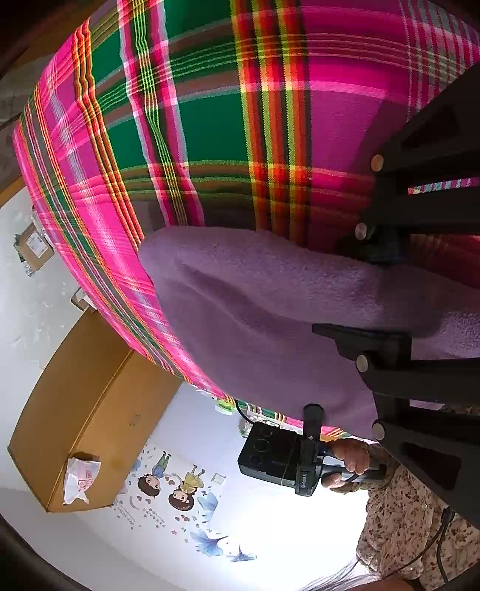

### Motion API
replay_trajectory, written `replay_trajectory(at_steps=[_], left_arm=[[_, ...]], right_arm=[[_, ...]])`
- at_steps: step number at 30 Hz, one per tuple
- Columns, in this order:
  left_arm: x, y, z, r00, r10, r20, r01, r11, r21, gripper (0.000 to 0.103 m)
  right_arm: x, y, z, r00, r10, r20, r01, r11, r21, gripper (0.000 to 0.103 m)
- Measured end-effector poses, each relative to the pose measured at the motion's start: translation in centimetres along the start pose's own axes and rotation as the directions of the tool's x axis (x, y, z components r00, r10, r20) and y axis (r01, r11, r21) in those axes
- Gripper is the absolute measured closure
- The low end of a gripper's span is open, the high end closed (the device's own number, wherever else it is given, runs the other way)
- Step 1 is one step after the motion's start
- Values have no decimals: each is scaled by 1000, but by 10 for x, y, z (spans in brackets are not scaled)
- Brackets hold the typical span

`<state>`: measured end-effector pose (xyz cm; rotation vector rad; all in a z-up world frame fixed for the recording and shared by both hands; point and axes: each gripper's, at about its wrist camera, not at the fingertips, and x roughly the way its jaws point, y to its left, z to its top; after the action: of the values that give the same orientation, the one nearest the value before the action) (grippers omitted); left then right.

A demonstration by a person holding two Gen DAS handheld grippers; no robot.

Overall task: Fold clothes
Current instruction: 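Lift the folded garment with both grippers and fold it over onto itself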

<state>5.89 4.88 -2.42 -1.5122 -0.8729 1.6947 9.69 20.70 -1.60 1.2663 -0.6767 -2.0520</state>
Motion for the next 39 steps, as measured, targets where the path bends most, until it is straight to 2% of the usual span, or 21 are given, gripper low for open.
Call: replay_trajectory(at_steps=[10,16,21,31,39], left_arm=[[14,-6,12,1000,-8,15,8,1000,1,60],[3,-12,23,1000,-14,28,13,1000,18,62],[-15,-12,36,998,2,58,-4,999,40,62],[-50,0,68,990,36,136,-42,998,40,62],[-70,13,105,977,104,188,-109,994,18,62]], right_arm=[[-4,13,-8,998,-39,54,40,999,-2,81],[-12,22,-6,996,-30,89,29,1000,12,81],[-10,38,4,995,-27,95,30,999,-22,81],[24,69,41,997,-20,70,25,997,-73,81],[66,84,73,999,-12,50,16,996,-86,81]])
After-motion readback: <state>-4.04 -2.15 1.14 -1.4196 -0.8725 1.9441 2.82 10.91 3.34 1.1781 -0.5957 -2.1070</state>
